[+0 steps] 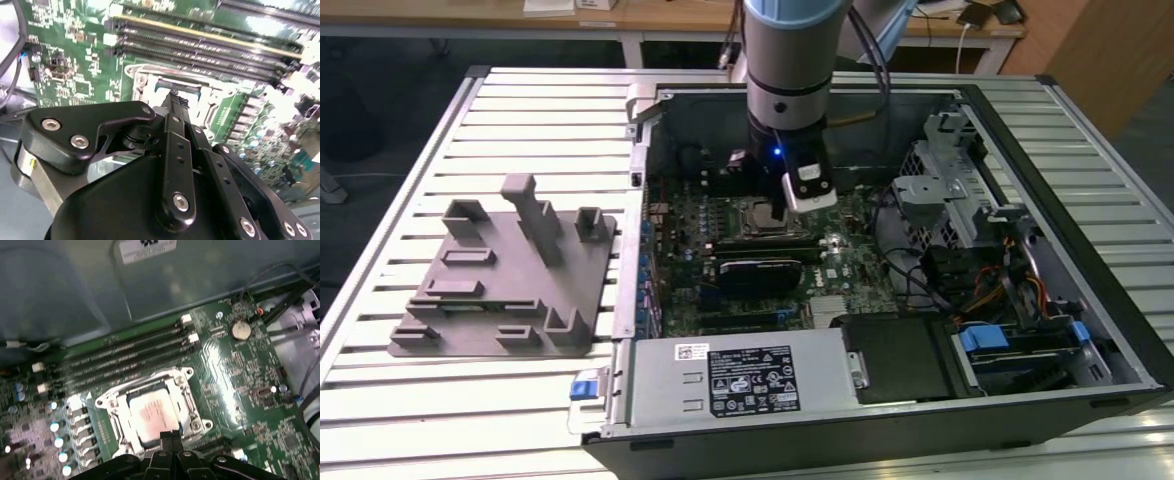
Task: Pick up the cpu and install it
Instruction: 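Install the second cpu locking lever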
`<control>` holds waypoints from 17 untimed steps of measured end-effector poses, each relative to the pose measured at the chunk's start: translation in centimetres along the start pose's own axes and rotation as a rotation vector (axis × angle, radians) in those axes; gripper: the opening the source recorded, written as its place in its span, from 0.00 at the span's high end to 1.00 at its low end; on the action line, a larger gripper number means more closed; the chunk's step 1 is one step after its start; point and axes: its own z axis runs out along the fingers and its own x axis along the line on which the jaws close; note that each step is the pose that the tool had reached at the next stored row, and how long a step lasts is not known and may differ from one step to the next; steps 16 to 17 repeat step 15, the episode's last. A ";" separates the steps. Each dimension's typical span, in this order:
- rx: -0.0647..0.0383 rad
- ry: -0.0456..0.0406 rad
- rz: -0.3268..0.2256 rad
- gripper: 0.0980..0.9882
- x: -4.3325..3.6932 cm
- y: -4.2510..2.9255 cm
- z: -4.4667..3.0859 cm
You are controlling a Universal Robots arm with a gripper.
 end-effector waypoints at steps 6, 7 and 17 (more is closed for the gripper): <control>0.015 0.0084 0.001 0.99 -0.07 1.37 0.35; 0.017 0.0102 0.001 0.99 -0.07 1.41 0.39; 0.021 0.0152 0.002 0.99 -0.07 1.44 0.43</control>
